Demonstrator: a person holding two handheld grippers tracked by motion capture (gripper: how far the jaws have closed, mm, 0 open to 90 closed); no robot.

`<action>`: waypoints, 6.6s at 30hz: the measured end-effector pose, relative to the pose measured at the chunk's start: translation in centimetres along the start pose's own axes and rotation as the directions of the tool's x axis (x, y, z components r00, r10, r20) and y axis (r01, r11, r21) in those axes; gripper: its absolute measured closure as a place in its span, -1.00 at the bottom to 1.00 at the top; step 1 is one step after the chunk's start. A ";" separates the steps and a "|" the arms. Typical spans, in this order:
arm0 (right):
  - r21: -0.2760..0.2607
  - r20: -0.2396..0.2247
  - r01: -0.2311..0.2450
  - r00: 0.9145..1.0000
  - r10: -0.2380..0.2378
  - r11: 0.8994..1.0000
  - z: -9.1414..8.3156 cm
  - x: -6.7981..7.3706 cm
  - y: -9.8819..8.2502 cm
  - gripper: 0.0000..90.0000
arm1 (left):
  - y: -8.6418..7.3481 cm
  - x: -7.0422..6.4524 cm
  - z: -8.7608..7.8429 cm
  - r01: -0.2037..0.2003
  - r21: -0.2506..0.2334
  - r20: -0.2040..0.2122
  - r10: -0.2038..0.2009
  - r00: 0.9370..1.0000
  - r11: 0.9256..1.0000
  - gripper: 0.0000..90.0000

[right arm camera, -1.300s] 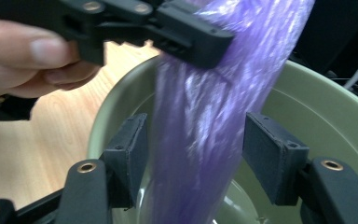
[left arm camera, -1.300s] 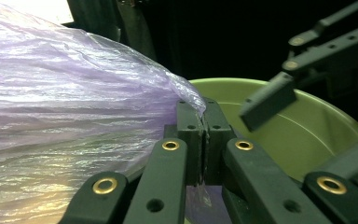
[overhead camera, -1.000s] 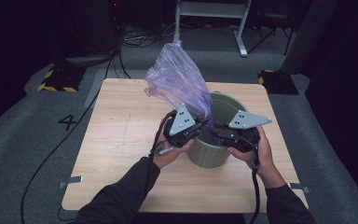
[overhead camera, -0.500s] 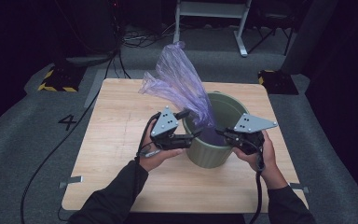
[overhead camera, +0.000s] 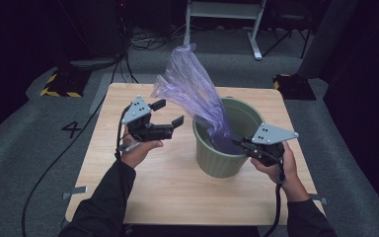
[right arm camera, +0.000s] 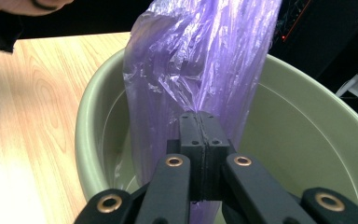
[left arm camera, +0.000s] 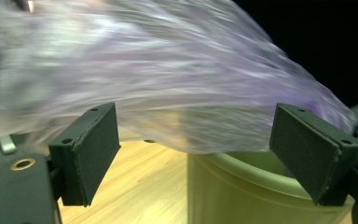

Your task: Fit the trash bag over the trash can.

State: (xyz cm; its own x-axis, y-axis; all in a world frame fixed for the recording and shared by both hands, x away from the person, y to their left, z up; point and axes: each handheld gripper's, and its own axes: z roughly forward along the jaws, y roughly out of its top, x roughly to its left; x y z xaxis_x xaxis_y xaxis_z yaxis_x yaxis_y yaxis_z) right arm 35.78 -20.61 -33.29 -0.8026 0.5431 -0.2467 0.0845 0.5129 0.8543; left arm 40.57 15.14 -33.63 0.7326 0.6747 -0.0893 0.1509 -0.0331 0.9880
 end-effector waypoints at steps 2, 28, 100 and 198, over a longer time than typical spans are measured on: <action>0.000 -0.001 0.005 1.000 -0.005 1.000 -0.1 -0.1 -0.1 1.00 | 0.1 0.7 0.0 0.009 -0.002 0.011 -0.009 1.000 1.000 -0.66; 0.016 0.025 0.018 1.000 -0.018 1.000 -1.9 -0.9 -1.9 1.00 | 1.4 -0.9 1.3 -0.141 0.055 0.087 0.136 0.987 0.988 -0.19; -0.060 0.086 0.132 0.988 -0.126 0.989 0.3 1.3 1.9 0.68 | -1.1 -9.7 0.5 -0.444 0.077 0.344 0.394 0.852 0.893 1.00; -0.208 0.140 -0.020 0.989 0.050 0.978 -8.2 0.9 -2.7 -0.19 | -2.9 -7.8 -0.1 -0.505 0.119 0.363 0.436 0.824 0.855 1.00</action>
State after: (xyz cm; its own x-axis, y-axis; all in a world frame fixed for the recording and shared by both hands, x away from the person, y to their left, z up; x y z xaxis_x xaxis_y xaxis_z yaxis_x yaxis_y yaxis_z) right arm 29.96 -26.99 -32.07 -0.7068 0.6556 -0.2656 -0.0247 0.3524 0.9355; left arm 34.35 10.00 -35.75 0.9100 0.2738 0.3115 -0.1619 -0.4570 0.8746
